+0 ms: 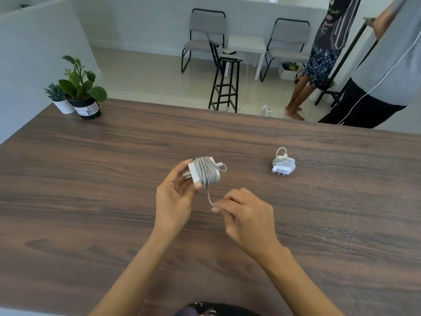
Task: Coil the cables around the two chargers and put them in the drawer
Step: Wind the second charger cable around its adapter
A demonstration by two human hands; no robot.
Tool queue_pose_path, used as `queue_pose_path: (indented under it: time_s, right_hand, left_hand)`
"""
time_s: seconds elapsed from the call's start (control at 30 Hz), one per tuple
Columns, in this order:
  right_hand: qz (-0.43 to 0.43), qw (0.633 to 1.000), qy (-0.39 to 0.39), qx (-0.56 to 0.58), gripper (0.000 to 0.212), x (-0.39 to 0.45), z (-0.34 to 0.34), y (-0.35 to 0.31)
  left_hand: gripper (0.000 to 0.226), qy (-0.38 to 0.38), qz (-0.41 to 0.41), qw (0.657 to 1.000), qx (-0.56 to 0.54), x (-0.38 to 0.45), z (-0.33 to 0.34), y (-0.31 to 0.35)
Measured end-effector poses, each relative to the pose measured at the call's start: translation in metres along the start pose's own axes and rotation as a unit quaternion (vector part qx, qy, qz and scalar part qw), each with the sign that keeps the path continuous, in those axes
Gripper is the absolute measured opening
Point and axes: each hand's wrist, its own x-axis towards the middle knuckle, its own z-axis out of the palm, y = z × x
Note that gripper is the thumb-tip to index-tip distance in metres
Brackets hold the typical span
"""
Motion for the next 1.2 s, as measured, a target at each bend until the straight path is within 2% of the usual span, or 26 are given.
queue_pose_path:
  time_s: [0.13, 0.27, 0.37, 0.47, 0.6, 0.67, 0.73, 0.93, 1.2]
  right_hand:
    - [-0.038, 0.999, -0.009, -0.035, 0.009, 0.006, -0.009, 0.006]
    - [-0.054, 0.996, 0.000, -0.069, 0.013, 0.013, -0.016, 0.015]
    - [-0.060, 0.994, 0.020, -0.085, 0.016, 0.020, -0.023, 0.024]
    - [-0.044, 0.997, 0.004, -0.068, 0.015, 0.030, -0.029, 0.033]
    - [0.067, 0.994, -0.084, 0.009, 0.016, 0.038, -0.028, 0.044]
    - [0.127, 0.981, -0.131, 0.070, 0.005, 0.039, -0.023, 0.048]
    - [0.183, 0.961, -0.155, 0.136, 0.009, 0.039, -0.017, 0.049]
    - [0.306, 0.907, -0.162, 0.238, 0.028, 0.023, 0.002, 0.048]
    - [0.405, 0.842, -0.167, 0.313, 0.020, -0.004, 0.016, 0.051]
  left_hand:
    - [0.060, -0.015, 0.040, 0.991, 0.126, -0.008, 0.000, -0.014]
    - [0.059, -0.063, 0.074, 0.979, 0.181, -0.014, 0.000, -0.016]
    - [0.062, -0.107, 0.066, 0.976, 0.179, -0.018, -0.004, -0.020]
    - [0.065, -0.134, 0.014, 0.982, 0.132, -0.023, -0.008, -0.023]
    - [0.059, -0.162, -0.032, 0.984, 0.062, -0.026, -0.012, -0.021]
    - [0.059, -0.172, -0.041, 0.983, 0.045, -0.026, -0.011, -0.020]
    - [0.060, -0.179, -0.051, 0.982, 0.041, -0.027, -0.012, -0.023]
    - [0.063, -0.183, -0.058, 0.977, 0.099, -0.038, -0.012, -0.044]
    - [0.065, -0.193, -0.099, 0.970, 0.108, -0.050, -0.009, -0.057]
